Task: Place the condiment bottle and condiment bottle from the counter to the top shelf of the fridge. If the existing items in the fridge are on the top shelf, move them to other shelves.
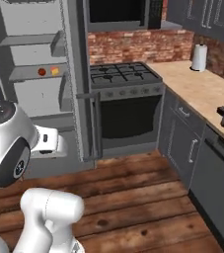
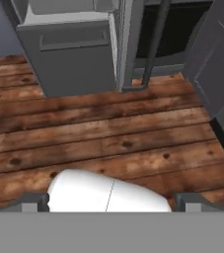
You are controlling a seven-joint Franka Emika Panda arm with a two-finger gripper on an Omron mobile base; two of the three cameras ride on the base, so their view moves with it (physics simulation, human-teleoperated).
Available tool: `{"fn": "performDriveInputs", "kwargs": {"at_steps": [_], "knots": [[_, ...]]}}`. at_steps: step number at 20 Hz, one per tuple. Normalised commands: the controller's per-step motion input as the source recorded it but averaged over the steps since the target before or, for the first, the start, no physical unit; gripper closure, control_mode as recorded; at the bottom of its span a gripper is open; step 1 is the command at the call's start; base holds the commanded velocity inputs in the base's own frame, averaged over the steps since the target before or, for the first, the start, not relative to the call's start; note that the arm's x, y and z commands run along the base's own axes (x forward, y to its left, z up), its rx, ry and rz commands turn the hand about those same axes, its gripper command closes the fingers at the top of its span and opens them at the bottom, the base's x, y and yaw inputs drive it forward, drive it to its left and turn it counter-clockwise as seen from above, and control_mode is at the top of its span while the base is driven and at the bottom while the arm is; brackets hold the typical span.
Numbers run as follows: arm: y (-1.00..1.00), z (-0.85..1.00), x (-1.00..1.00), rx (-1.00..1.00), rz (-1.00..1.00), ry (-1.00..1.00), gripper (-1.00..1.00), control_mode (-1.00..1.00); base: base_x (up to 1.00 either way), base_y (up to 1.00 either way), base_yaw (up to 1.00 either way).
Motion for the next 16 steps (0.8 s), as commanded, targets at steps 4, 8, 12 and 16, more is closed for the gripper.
{"fn": "performDriveInputs", "kwargs": {"at_steps": [4,8,12,16], "knots": [[0.00,0.00,0.00,0.00,0.00,0.00,-1.00,1.00,-0.02,-0.01,-0.90],[0.00,0.00,0.00,0.00,0.00,0.00,-1.00,1.00,0.00,-0.03,-0.90],[0.00,0.00,0.00,0.00,0.00,0.00,-1.00,1.00,0.00,-0.04,-0.87],[0.00,0.00,0.00,0.00,0.00,0.00,-1.00,1.00,0.18,0.00,-0.80]]}}
